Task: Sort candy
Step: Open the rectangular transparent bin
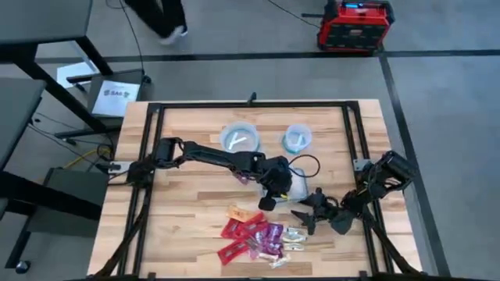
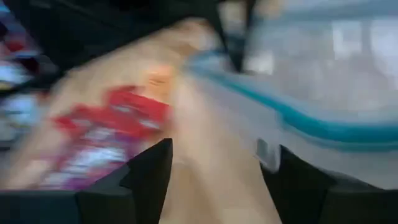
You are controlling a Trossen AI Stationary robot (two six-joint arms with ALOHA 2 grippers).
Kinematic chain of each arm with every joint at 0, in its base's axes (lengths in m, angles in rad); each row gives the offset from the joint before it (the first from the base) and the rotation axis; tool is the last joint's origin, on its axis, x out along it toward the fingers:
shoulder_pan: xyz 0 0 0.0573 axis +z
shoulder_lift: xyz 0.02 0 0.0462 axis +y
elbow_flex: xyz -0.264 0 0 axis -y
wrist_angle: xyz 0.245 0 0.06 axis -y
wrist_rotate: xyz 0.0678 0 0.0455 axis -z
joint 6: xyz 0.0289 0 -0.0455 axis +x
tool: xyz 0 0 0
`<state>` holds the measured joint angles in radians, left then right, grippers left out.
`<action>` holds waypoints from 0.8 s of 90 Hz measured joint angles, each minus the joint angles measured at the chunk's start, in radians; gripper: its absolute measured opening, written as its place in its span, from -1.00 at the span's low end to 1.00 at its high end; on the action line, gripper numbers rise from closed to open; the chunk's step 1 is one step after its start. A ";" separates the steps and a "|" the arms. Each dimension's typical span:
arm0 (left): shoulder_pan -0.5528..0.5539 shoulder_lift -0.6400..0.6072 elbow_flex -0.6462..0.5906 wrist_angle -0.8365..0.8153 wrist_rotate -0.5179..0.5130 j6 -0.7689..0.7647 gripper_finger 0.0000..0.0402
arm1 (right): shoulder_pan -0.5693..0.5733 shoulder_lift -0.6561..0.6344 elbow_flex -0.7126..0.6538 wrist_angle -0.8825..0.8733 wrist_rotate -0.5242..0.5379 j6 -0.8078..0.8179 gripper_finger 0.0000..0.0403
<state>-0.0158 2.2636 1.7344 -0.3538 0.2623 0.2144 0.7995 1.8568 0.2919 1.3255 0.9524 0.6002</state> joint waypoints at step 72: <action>-0.118 -0.124 0.191 -0.315 -0.204 -0.127 -1.00 | 0.022 -0.477 0.024 -0.473 0.162 -0.342 0.04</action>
<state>-0.1334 2.1395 1.9254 -0.6685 0.0584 0.0877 0.8210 1.3797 0.3161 0.8526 1.1146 0.2578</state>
